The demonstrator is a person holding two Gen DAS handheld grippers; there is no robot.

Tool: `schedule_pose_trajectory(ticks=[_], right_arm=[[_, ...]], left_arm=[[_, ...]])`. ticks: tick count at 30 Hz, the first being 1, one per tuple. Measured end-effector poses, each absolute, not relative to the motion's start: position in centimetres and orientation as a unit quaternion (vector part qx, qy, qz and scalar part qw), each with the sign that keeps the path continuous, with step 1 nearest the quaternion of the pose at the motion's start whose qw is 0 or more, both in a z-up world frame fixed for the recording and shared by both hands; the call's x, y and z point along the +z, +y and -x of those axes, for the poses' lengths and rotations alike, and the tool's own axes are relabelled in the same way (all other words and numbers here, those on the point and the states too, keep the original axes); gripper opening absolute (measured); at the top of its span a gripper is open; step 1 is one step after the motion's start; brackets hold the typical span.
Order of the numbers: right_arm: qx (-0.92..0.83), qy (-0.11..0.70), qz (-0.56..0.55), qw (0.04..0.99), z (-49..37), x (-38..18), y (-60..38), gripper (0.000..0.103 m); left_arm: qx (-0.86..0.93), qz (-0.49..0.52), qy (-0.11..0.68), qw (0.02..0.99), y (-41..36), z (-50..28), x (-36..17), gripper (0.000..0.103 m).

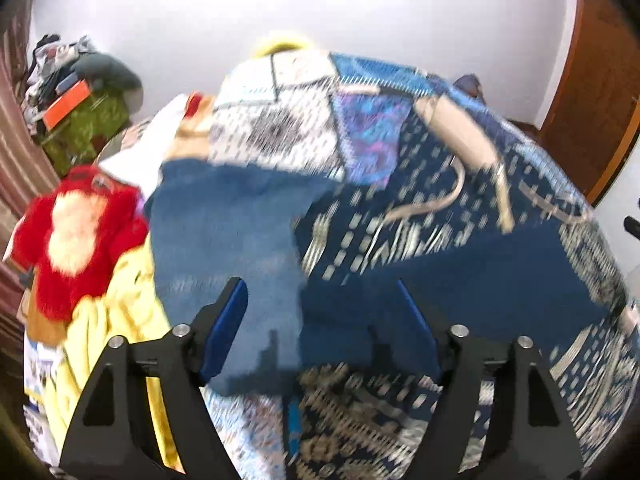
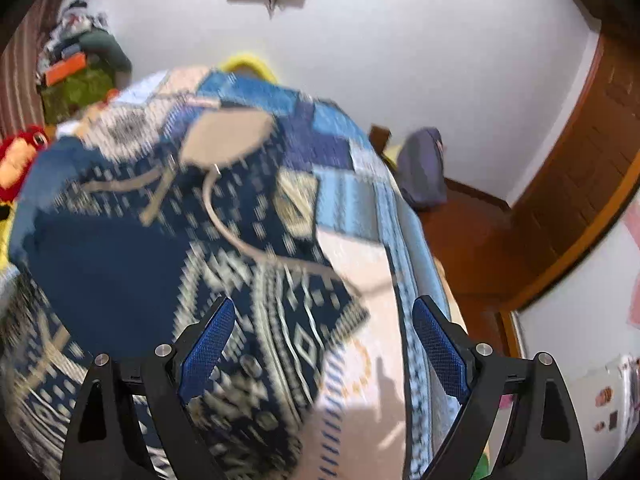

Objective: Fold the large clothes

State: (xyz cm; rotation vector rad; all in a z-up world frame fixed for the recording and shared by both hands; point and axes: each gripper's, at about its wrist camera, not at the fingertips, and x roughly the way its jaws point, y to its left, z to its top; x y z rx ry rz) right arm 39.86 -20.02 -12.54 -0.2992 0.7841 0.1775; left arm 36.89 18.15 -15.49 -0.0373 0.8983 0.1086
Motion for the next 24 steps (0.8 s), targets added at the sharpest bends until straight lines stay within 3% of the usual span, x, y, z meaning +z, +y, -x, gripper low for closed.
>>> schedule_pose_trajectory(ticks=[6,11,24], right_arm=[[0.12,0.372,0.101,0.915,-44.0,-9.3,-17.9,0.089],[0.137,0.393,0.057,0.908,-49.4,-9.4,-16.3,0.089],[0.15,0.517,-0.025,0.843,-63.2,-19.3,-12.4,0.089]], left_arm=[[0.046,-0.003,0.416,0.908,15.7,-42.9,-13.1,0.076],[0.02,-0.005,0.436,0.9,14.1,-48.4,-14.3,0.076],[-0.039,0.115,0.523,0.844,12.4,-61.9,-21.9,0.076]])
